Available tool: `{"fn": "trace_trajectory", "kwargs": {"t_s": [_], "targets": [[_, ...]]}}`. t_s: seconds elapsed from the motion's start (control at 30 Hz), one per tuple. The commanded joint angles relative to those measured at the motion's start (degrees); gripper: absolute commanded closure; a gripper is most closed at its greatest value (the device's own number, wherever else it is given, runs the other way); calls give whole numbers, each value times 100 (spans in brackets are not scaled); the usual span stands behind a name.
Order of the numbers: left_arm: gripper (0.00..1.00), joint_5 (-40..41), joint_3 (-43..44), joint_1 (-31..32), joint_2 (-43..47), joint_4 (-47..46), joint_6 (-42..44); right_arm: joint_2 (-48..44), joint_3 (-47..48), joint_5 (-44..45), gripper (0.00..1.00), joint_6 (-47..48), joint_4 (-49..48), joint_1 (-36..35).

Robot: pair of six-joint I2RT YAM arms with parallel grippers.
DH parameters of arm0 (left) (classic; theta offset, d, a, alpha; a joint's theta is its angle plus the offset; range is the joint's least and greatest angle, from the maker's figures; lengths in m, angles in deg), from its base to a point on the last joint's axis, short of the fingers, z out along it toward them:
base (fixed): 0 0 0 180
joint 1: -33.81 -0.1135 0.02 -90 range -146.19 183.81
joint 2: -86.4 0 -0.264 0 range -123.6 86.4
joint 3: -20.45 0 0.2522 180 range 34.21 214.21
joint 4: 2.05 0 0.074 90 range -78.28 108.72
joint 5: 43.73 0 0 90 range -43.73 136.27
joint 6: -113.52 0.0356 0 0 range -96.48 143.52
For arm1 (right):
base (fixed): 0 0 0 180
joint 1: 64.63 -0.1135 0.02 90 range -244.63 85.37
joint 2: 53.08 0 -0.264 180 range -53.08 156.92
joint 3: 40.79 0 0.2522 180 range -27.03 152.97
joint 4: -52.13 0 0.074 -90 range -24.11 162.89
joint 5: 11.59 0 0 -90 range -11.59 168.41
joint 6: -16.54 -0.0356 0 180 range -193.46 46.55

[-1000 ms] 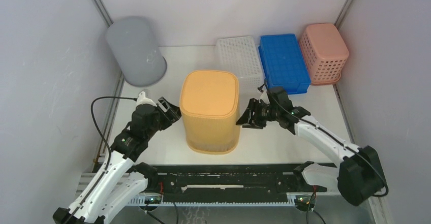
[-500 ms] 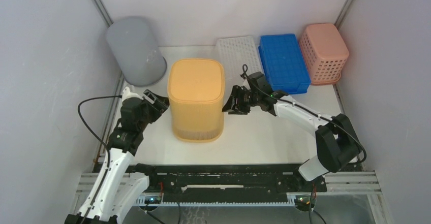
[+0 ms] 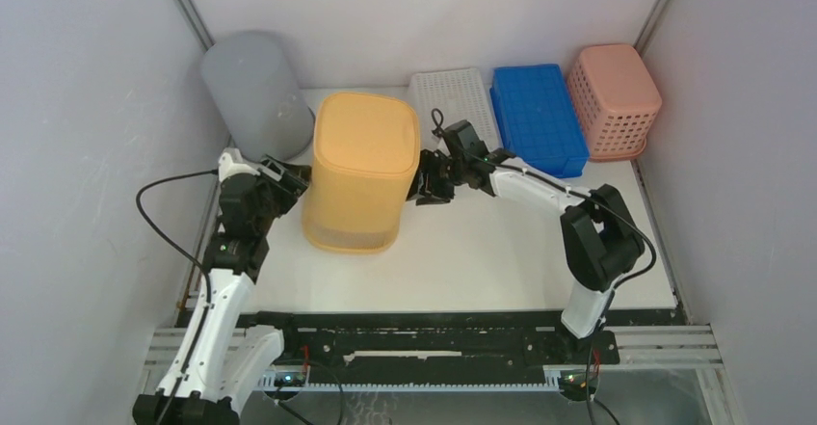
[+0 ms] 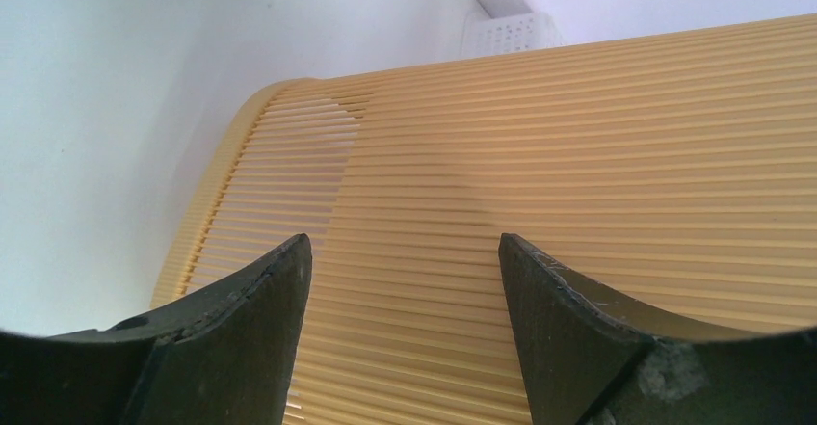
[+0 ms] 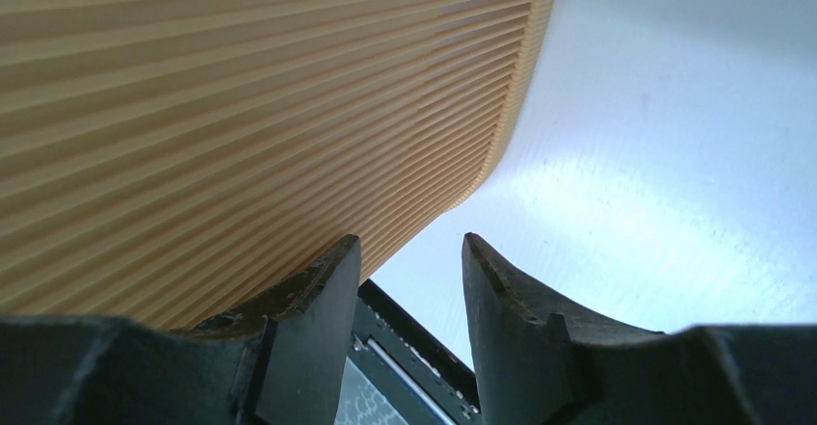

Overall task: Turn the large container upside down
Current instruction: Move the container to the center of the board.

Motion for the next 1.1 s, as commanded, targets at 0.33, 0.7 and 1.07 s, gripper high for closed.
{"fn": "trace_trajectory", "kwargs": {"t_s": [0.33, 0.7, 1.07], "targets": [[24, -1650, -440, -60, -1128, -526, 378, 638, 1734, -492, 45, 142, -429, 31], [23, -1376, -606, -168, -1724, -781, 467, 986, 2328, -688, 44, 379, -19, 314], [20, -835, -278, -274, -774, 105, 623, -380, 708, -310, 40, 560, -95, 612]]}}
